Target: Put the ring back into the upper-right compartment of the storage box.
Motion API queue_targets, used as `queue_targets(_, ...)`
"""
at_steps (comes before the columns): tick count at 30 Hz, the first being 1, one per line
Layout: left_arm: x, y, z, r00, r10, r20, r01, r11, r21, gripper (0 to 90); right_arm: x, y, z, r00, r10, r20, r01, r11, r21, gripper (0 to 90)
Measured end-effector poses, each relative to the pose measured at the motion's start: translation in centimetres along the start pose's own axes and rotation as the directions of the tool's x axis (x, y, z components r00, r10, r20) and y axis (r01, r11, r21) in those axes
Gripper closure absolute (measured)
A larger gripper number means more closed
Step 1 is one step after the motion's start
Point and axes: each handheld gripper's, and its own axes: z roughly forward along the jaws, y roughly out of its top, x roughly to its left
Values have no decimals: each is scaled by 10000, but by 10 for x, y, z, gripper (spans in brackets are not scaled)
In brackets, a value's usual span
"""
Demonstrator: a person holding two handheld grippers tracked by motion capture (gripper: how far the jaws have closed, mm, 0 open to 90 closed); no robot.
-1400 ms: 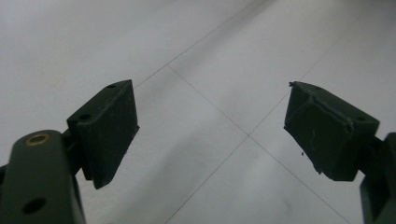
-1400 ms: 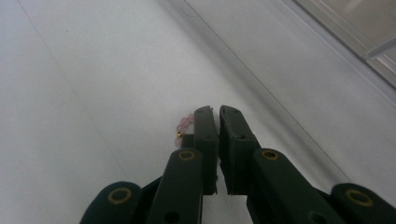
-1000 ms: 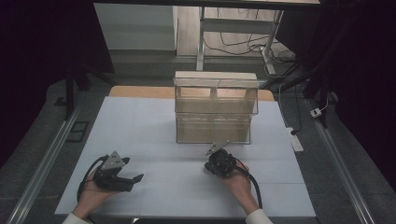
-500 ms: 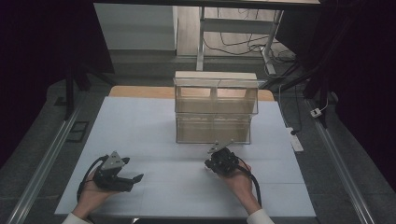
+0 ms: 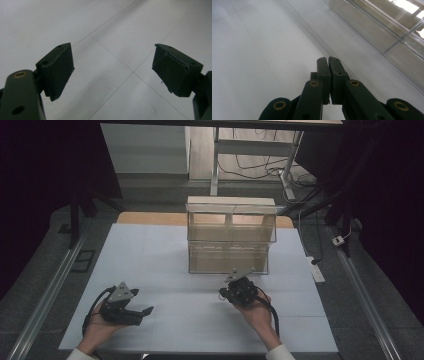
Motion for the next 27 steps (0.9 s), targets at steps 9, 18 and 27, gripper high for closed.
queue_targets(9, 0, 0, 0, 10000, 4, 8, -4, 10000, 29, 172, 1, 4, -10, 10000, 26, 0, -26, 9995, -314, 869)
queue_targets(18, 0, 0, 0, 10000, 0, 16, 0, 10000, 27, 172, 1, 8, -23, 10000, -3, -17, 1, 9971, -764, 869)
queue_targets(27, 0, 0, 1, 10000, 14, 13, -14, 10000, 41, 172, -1, 11, -37, 9999, -34, 95, 45, 9928, -1196, 868)
